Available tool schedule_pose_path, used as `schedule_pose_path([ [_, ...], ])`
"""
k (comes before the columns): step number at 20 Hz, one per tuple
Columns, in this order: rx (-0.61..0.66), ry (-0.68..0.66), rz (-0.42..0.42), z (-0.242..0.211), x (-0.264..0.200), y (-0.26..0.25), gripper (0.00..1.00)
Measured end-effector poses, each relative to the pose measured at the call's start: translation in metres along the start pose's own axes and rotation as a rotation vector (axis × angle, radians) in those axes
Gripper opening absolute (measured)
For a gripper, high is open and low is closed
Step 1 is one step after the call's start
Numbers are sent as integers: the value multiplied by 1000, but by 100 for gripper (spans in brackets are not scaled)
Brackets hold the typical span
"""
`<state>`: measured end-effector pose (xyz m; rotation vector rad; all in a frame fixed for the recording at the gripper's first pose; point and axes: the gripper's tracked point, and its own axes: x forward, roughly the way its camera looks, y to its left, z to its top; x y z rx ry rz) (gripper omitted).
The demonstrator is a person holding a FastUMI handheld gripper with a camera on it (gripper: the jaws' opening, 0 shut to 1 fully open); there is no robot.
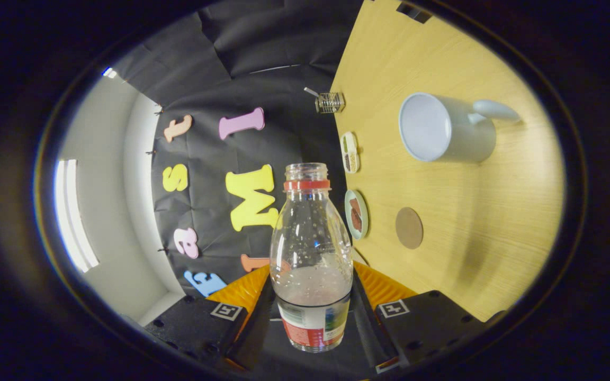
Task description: Take the bottle from table, then pour the juice into the cup, finally place the bottle on the coaster
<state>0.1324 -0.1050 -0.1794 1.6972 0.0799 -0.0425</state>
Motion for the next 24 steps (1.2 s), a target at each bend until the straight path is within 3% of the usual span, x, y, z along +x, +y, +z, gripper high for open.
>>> schedule_pose_path([
  [14,96,13,-21,7,12,-14,78],
  [24,158,18,10,10,11,-6,79],
])
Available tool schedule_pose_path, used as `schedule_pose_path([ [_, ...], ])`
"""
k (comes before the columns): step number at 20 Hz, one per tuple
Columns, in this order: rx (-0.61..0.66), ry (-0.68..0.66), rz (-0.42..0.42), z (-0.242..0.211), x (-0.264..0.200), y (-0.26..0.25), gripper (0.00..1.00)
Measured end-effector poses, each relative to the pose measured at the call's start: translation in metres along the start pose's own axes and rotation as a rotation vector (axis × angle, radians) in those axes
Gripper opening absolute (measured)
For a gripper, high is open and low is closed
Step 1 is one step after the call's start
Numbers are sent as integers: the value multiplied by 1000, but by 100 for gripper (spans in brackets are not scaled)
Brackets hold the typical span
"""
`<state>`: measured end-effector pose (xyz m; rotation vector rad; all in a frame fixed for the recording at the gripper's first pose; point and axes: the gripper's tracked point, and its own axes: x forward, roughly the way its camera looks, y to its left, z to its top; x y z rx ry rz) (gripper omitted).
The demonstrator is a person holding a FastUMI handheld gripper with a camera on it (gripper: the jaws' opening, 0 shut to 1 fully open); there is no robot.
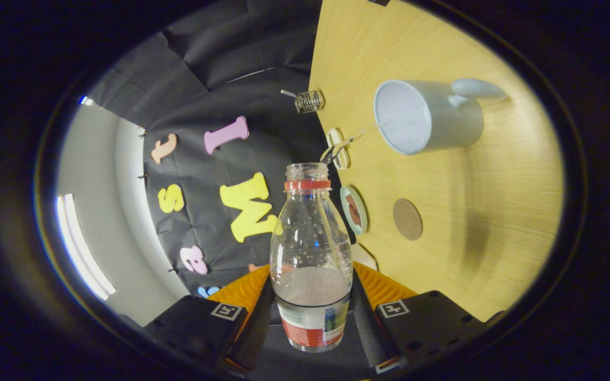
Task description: Take the bottle from table, then pour the juice into the cup, finally place the bottle on the coaster
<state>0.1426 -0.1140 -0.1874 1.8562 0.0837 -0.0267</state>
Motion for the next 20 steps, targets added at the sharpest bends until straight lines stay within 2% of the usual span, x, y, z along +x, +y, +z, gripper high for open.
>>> schedule_pose_path([
  [20,105,5,33,1,-2,7,78],
])
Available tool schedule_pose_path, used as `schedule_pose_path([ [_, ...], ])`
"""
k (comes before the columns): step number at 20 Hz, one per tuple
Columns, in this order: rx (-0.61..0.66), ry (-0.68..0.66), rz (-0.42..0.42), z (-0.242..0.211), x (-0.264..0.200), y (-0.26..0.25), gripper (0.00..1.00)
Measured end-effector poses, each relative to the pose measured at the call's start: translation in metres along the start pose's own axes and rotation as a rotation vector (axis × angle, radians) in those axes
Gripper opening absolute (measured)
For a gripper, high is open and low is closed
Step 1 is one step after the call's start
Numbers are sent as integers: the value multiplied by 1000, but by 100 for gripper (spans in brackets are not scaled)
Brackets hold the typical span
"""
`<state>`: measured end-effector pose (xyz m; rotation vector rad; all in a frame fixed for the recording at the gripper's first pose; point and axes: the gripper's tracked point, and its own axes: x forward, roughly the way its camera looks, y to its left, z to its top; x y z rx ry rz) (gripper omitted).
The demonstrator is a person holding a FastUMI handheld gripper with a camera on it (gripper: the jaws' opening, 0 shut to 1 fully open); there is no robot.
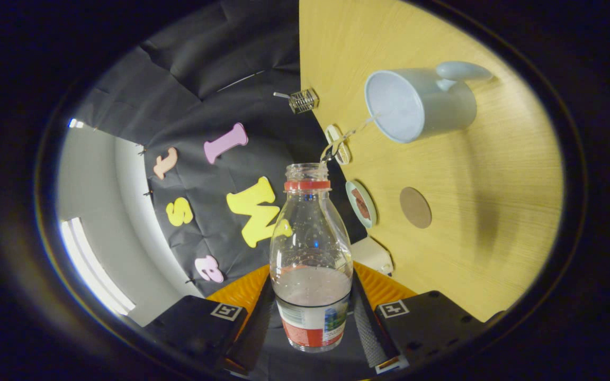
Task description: Take the bottle from table, then pour the juice into the cup, finally place the bottle on the coaster
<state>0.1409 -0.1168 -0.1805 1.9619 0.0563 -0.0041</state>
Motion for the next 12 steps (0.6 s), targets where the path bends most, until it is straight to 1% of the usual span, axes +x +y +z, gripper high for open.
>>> schedule_pose_path([
  [12,73,14,31,-2,-2,27,78],
])
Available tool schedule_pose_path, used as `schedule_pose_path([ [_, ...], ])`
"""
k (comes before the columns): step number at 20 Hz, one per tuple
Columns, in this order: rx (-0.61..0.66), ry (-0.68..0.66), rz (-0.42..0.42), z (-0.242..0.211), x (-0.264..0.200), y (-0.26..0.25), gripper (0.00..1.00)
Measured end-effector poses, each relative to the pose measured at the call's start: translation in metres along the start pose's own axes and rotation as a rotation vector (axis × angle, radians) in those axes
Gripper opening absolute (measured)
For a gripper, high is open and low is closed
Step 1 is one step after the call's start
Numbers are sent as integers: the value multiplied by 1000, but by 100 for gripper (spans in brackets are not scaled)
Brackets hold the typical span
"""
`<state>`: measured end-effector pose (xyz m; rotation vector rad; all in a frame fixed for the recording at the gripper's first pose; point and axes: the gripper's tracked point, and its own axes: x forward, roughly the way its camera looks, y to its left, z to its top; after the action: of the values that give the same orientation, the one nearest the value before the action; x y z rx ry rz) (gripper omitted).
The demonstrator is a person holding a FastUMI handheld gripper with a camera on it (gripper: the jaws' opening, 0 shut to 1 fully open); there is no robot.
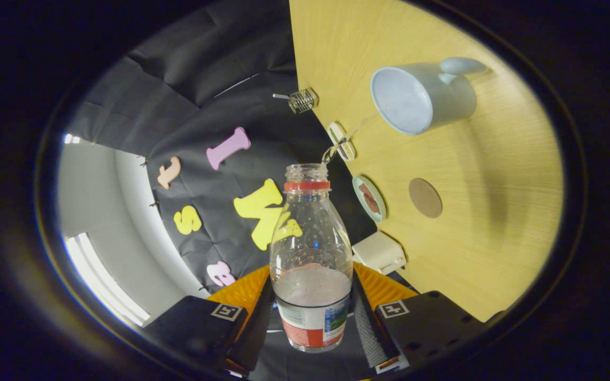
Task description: Take the bottle from table, then pour the juice into the cup, finally place the bottle on the coaster
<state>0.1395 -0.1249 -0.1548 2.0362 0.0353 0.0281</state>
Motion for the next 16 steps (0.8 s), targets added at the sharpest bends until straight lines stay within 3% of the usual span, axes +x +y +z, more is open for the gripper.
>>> schedule_pose_path([
  [16,76,9,14,5,-1,29,78],
])
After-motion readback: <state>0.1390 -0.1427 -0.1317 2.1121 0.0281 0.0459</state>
